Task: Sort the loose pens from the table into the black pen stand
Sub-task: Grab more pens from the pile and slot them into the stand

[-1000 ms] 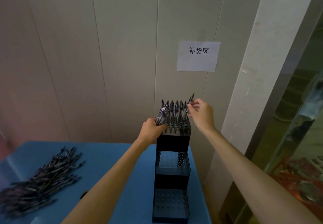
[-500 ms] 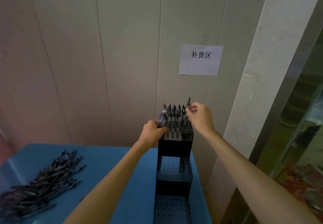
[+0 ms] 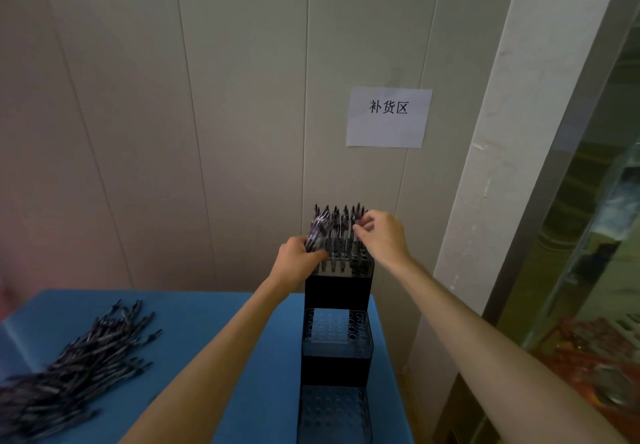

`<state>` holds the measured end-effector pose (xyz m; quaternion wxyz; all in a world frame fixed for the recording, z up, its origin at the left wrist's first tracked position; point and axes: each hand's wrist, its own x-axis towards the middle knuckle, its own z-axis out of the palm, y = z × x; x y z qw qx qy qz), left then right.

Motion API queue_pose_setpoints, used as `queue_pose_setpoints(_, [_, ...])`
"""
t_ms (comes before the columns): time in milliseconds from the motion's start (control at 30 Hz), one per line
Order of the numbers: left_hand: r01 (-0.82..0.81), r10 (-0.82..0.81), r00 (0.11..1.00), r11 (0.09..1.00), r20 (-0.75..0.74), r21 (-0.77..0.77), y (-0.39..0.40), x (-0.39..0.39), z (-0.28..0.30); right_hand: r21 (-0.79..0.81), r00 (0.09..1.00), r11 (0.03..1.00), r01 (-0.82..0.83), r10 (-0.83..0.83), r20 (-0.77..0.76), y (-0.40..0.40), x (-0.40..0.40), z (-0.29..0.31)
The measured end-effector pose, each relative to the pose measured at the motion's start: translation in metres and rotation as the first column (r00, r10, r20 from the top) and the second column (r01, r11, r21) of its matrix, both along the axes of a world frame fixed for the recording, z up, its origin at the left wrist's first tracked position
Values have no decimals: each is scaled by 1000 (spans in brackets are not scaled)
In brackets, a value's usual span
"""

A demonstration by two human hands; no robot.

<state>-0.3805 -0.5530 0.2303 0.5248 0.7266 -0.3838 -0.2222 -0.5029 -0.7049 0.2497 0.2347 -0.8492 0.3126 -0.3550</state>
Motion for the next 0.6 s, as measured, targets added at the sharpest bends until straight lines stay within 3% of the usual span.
queue_pose_setpoints(133, [0, 0, 1000, 1000, -9, 0, -1, 0, -2, 27, 998, 1000, 0, 2, -70, 0, -3, -13])
queue_pose_setpoints(400, [-14, 14, 1000, 1000, -10, 9, -3, 2, -9, 33, 997, 998, 55, -53, -48, 7, -6, -20])
queue_pose_setpoints(500, [-15, 15, 1000, 1000, -18, 15, -6, 2, -10, 210, 997, 976, -61, 50, 54, 15, -8, -13])
queue_pose_setpoints(600, [-25, 25, 1000, 999, 5, 22, -10, 0, -10, 378, 964, 893, -244, 181, 193, 29, -10, -5])
